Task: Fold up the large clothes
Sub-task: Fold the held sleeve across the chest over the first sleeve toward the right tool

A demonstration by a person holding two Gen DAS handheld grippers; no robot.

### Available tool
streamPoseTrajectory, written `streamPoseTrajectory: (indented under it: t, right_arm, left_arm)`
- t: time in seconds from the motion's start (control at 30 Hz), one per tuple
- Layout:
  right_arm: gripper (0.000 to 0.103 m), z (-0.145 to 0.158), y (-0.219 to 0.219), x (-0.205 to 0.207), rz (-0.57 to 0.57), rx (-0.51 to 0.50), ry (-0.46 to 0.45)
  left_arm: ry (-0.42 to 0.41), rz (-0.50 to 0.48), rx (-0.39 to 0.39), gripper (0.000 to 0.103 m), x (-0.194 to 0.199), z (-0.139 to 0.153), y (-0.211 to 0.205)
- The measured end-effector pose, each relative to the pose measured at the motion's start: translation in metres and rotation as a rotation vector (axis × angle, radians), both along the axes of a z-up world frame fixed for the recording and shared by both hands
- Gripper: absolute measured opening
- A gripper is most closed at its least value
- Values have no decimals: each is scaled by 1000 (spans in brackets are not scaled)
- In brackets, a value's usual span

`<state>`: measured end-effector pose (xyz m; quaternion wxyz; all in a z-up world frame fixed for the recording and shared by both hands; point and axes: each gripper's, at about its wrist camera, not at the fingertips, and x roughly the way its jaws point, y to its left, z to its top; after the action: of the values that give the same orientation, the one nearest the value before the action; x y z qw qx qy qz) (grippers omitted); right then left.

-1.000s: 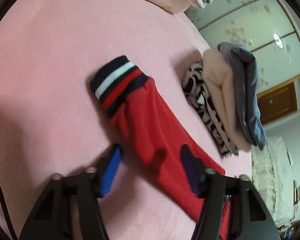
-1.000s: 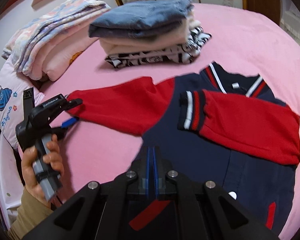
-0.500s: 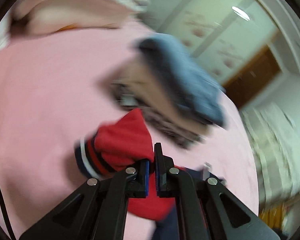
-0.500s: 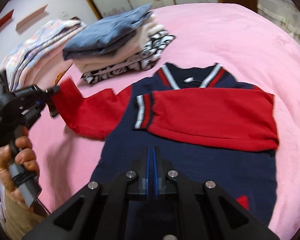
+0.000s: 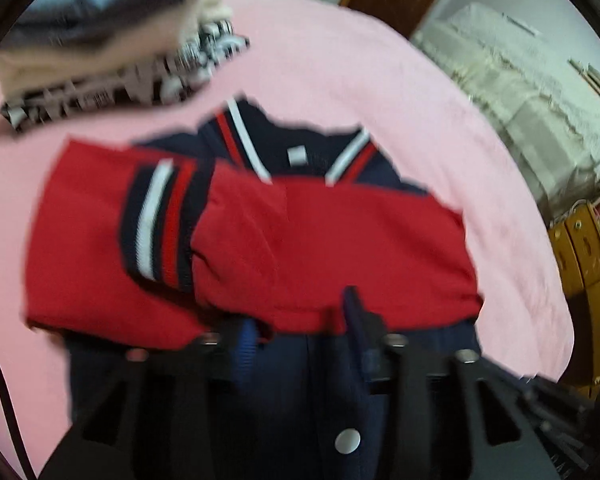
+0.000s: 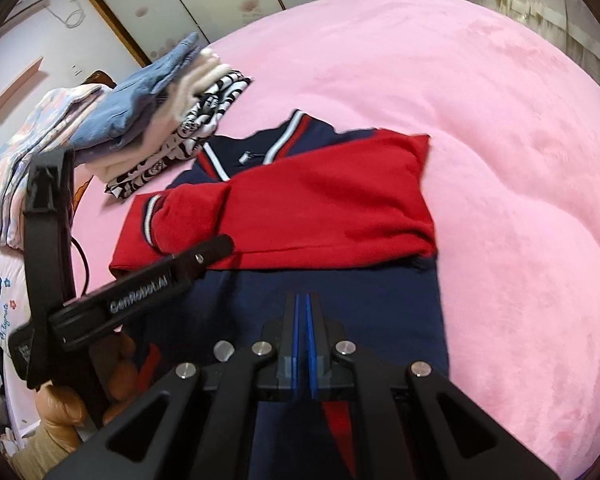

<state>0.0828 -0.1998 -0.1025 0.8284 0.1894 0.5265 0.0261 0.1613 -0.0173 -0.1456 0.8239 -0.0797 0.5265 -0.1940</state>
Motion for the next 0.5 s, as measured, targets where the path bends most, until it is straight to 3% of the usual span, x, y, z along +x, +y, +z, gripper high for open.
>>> streamPoseTrajectory:
  t: [0.17,0.4,0.5]
  right_arm:
    - [4,1,-1,0,8,22,-16]
    - [4,16,18,8,77,37,-71]
    - [4,23,33,14,130,35,-92]
  left_arm:
    - [19,-9,-71,80,-6,9,6]
    - [65,-31,-194,81,-15,42,32]
    - [41,8,-224,81,-31,55,57]
